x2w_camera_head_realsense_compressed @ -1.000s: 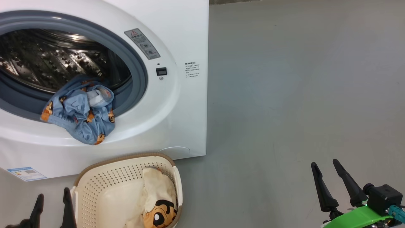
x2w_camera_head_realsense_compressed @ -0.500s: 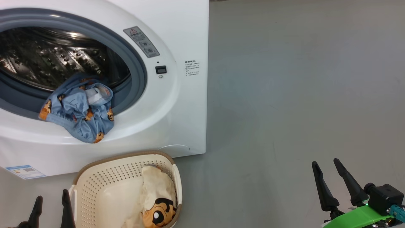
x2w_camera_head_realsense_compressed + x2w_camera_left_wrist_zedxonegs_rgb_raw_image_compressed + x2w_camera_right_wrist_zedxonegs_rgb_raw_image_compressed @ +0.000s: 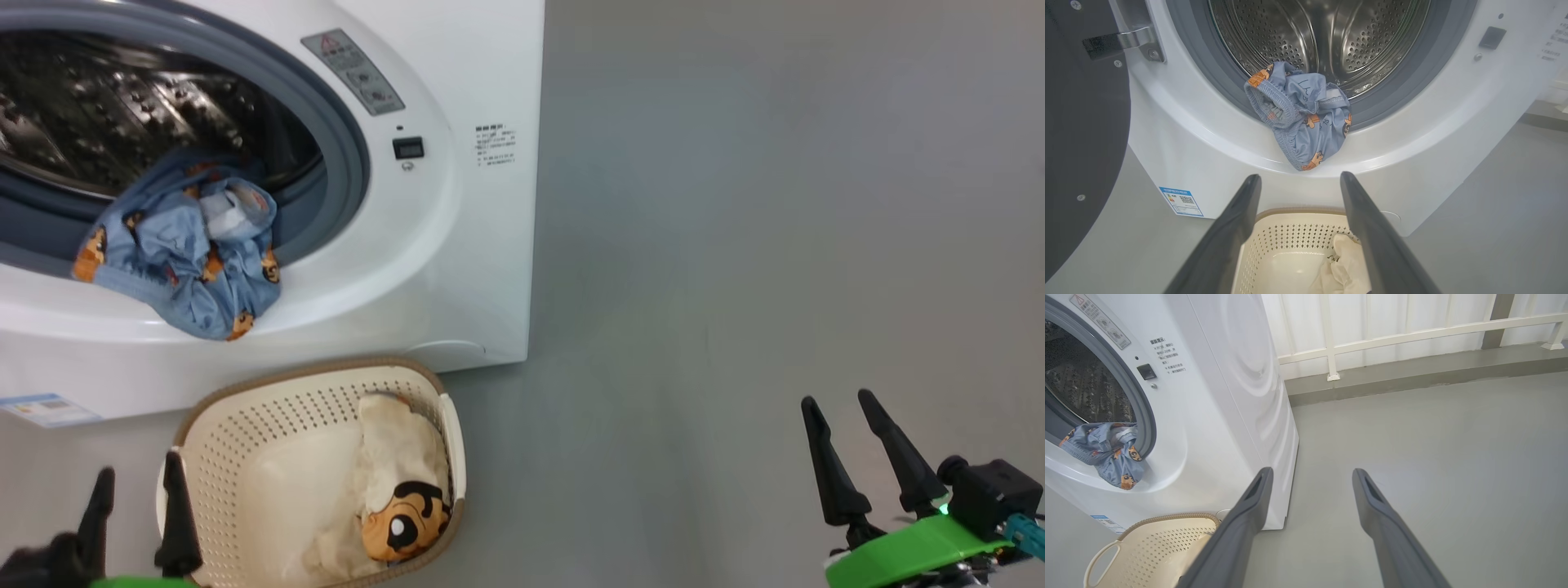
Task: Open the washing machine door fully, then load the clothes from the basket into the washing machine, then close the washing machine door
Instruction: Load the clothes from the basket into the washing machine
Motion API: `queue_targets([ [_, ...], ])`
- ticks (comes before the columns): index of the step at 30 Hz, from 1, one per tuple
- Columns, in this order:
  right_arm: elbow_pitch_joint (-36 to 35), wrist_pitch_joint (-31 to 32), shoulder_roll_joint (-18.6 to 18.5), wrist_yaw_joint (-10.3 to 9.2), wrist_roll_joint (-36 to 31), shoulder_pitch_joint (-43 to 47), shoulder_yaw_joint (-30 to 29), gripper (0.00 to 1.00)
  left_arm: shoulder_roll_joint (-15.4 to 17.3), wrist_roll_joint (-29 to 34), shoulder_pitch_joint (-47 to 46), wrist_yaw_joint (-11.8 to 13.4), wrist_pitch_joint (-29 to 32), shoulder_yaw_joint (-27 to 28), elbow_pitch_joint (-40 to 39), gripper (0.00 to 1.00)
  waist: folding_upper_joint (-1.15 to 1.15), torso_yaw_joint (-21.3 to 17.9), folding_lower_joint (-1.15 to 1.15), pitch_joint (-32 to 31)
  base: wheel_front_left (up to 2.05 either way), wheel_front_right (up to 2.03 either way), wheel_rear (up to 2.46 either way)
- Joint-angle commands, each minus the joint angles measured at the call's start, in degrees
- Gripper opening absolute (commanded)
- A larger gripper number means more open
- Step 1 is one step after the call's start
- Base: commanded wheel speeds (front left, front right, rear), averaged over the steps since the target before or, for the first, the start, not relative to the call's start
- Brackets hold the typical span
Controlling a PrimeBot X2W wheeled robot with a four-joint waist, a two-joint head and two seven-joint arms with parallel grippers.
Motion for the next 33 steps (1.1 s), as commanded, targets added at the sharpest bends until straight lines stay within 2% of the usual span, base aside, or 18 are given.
queue_targets([
  [1,-1.6,-0.3,-0.4,0.09,-0.3,-1.7,1.0,1.00,1.3,-0.3,-2.5,-0.1,-0.4,1.6,-0.8,1.00,0.00,0.1,0.00,1.9,0.00,0.00,0.00],
  [5,-2.0,-0.3,0.3,0.09,-0.6,-3.4,1.3,1.00,2.0,-1.5,-6.8,-0.1,-0.4,0.7,1.5,1.00,0.00,0.1,0.00,5.6,0.00,0.00,0.00],
  [17,-3.2,-0.3,2.6,0.09,-1.3,-10.7,2.2,1.00,7.7,-3.5,-24.3,-0.1,-0.4,-1.3,13.9,1.00,0.00,-1.7,0.00,16.9,0.00,0.00,0.00],
  [24,-3.4,-0.3,3.5,0.09,-1.4,-13.8,3.3,1.00,10.8,-4.3,-32.9,-0.1,-0.4,-3.0,21.6,1.00,0.00,-3.3,0.00,20.7,0.00,0.00,0.00],
  [33,-3.4,-0.3,4.6,0.09,-1.3,-15.1,4.6,1.00,15.1,-6.3,-39.6,-0.1,-0.4,-4.0,29.4,1.00,0.00,-6.3,0.00,22.4,0.00,0.00,0.00],
])
